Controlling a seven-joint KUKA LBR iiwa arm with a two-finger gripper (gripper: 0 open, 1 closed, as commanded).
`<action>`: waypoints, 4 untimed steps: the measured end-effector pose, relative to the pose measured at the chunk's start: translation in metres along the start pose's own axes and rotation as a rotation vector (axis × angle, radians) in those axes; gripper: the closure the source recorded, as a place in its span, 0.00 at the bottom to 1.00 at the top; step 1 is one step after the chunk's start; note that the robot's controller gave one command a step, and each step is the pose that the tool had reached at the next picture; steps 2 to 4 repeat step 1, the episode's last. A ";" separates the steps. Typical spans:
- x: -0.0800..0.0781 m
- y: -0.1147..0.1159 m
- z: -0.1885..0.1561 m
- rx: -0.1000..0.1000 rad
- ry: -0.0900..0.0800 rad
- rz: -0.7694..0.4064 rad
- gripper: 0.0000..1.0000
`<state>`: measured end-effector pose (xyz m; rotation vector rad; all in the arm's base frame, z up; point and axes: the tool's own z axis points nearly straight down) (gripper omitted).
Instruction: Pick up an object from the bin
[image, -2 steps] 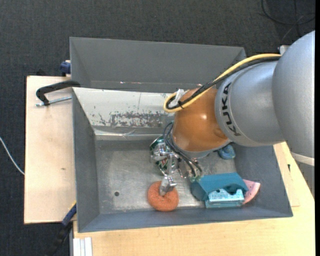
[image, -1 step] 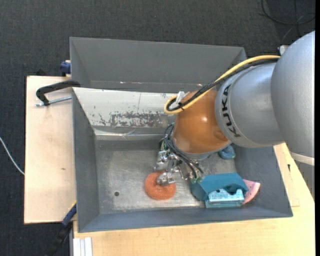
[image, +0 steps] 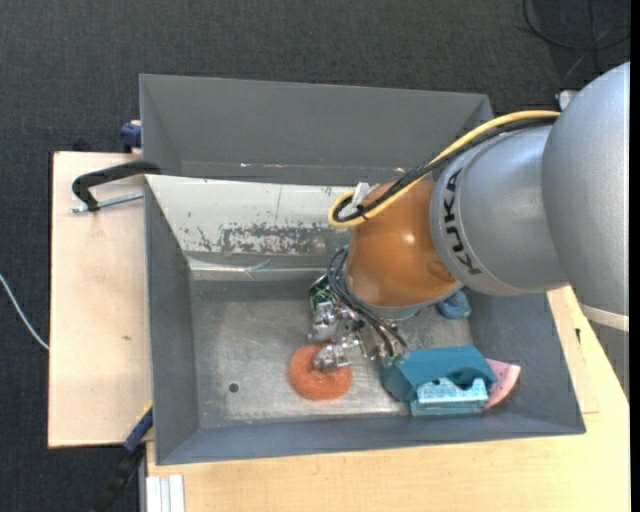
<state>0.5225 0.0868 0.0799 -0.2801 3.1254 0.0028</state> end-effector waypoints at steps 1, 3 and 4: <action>0.022 -0.024 -0.180 0.003 -0.007 -0.185 1.00; 0.022 -0.024 -0.180 0.003 -0.007 -0.185 1.00; 0.022 -0.024 -0.180 0.003 -0.007 -0.185 1.00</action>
Offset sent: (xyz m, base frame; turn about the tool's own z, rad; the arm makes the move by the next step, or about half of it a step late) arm 0.0000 0.0000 0.0000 0.0000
